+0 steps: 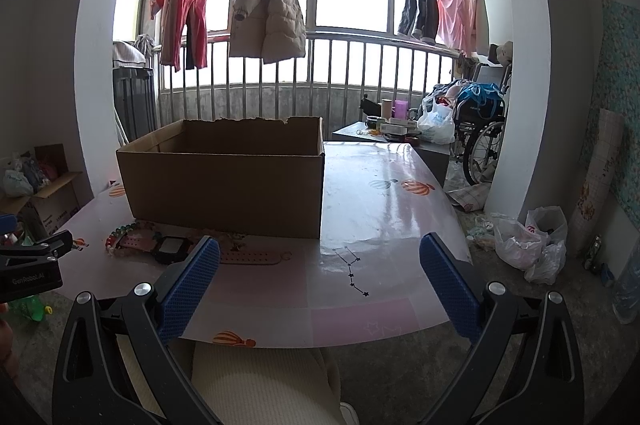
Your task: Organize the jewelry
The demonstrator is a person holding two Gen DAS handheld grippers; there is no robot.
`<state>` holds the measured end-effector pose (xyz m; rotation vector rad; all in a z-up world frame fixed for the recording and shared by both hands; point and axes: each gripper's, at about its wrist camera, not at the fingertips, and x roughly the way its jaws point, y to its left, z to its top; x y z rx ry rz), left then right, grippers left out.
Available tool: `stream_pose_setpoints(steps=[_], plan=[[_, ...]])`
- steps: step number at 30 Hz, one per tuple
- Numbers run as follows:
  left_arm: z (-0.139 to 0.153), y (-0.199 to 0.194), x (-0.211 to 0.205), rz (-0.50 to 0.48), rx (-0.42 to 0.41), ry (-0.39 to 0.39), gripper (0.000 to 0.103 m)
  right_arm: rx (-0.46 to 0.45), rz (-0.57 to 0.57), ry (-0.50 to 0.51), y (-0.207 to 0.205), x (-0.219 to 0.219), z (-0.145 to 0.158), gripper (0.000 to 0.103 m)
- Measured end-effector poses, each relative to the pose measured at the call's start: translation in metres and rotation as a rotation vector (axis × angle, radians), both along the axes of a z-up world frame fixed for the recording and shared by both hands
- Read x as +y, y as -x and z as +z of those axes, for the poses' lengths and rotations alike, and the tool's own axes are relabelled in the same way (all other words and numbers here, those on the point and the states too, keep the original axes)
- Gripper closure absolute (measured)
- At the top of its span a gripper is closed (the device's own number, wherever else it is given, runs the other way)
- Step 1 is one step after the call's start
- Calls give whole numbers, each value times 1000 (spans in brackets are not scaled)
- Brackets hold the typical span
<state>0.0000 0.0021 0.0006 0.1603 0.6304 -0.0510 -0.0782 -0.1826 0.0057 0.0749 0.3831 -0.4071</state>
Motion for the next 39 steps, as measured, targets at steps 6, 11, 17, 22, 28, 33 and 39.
stream_pose_setpoints(steps=[6, 11, 17, 22, 28, 33, 39], plan=[[3, -2, 1, 5, 2, 1, 7, 2, 1, 0, 0, -1, -1, 5], [4, -3, 1, 6, 2, 2, 7, -2, 0, 2, -1, 2, 1, 5], [3, -3, 1, 5, 3, 2, 7, -2, -1, 2, -1, 2, -1, 5], [3, -3, 1, 6, 2, 2, 7, -2, 0, 2, -2, 2, -1, 5], [3, -3, 2, 6, 1, 3, 7, -2, 0, 1, -2, 3, -1, 5], [3, -3, 1, 6, 2, 3, 7, -2, 0, 2, -2, 2, -1, 5], [3, -3, 2, 6, 2, 4, 7, -1, 1, 2, -2, 2, -1, 5]])
